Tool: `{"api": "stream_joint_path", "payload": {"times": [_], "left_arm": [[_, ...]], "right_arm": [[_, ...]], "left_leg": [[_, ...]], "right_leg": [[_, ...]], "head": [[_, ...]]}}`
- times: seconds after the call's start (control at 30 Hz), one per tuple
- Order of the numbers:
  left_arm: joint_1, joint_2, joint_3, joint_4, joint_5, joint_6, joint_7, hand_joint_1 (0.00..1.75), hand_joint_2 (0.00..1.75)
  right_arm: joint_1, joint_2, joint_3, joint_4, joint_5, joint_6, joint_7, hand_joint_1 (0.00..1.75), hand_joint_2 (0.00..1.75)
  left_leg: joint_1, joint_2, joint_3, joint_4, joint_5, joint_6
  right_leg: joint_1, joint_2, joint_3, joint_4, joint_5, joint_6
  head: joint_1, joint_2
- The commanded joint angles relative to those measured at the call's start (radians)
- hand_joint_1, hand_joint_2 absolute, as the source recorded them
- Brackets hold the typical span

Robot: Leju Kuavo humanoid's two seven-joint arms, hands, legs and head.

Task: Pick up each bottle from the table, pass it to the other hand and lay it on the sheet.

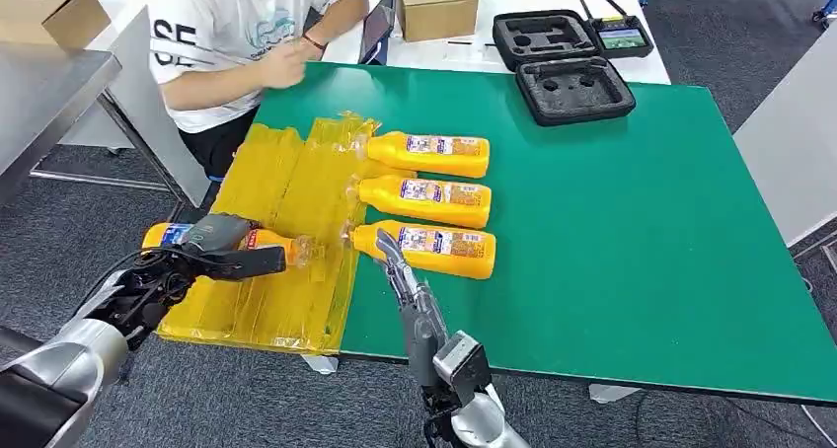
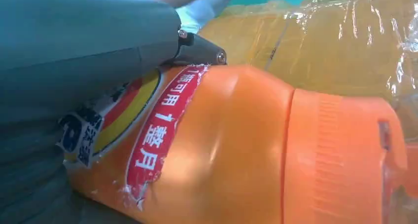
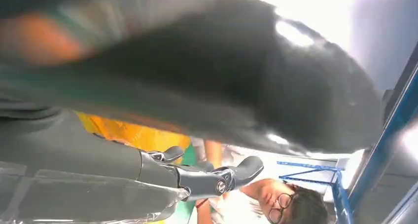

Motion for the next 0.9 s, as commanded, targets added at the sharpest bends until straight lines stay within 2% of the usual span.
{"api": "stream_joint_path", "payload": {"times": [0.03, 0.1, 0.43, 0.47, 0.7, 0.9], "left_arm": [[0.009, -0.001, -0.064, 0.022, 0.037, -0.079, -0.033, 0.0, 1.75], [-0.003, 0.011, -0.083, 0.03, 0.074, -0.158, -0.065, 0.0, 1.75], [-0.008, 0.016, -0.083, 0.029, 0.076, -0.164, -0.068, 0.0, 1.75], [-0.016, 0.016, -0.087, 0.033, 0.098, -0.208, -0.085, 0.0, 0.0], [-0.038, -0.006, -0.072, 0.067, 0.241, -0.343, -0.114, 0.0, 0.0], [-0.016, -0.051, 0.035, 0.1, 0.473, -0.479, -0.137, 0.0, 0.0]], "right_arm": [[-0.038, -0.01, -0.005, 0.075, -0.006, 0.002, -0.002, 0.0, 0.0], [-0.046, -0.01, -0.005, 0.088, -0.007, 0.002, -0.002, 0.0, 0.0], [-0.046, -0.01, -0.005, 0.089, -0.007, 0.002, -0.002, 0.0, 0.0], [-0.046, -0.009, -0.003, 0.088, -0.003, 0.002, -0.002, 0.0, 0.0], [-0.062, -0.013, 0.0, 0.107, 0.025, -0.012, -0.001, 0.0, 0.0], [-0.09, -0.02, 0.012, 0.144, 0.028, -0.03, 0.026, 0.0, 0.0]], "left_leg": [[0.0, 0.001, 0.005, -0.001, -0.002, 0.001], [-0.001, 0.002, 0.007, -0.001, -0.002, 0.002], [0.0, 0.001, 0.006, -0.001, -0.002, 0.001], [0.0, 0.001, 0.005, -0.001, -0.001, 0.001], [-0.001, 0.0, 0.007, -0.001, -0.002, 0.002], [-0.001, 0.001, 0.01, -0.002, -0.002, 0.002]], "right_leg": [[0.0, 0.0, 0.005, -0.002, -0.001, -0.001], [0.0, 0.001, 0.006, -0.001, -0.002, -0.001], [0.0, 0.001, 0.006, -0.001, -0.001, -0.001], [0.0, 0.001, 0.004, -0.001, -0.001, -0.001], [0.0, 0.0, 0.007, -0.001, -0.001, -0.001], [-0.001, 0.0, 0.009, -0.002, -0.001, -0.001]], "head": [[0.0, 0.0], [0.0, 0.0], [0.0, 0.0], [0.0, 0.0], [0.0, 0.0], [0.0, 0.0]]}}
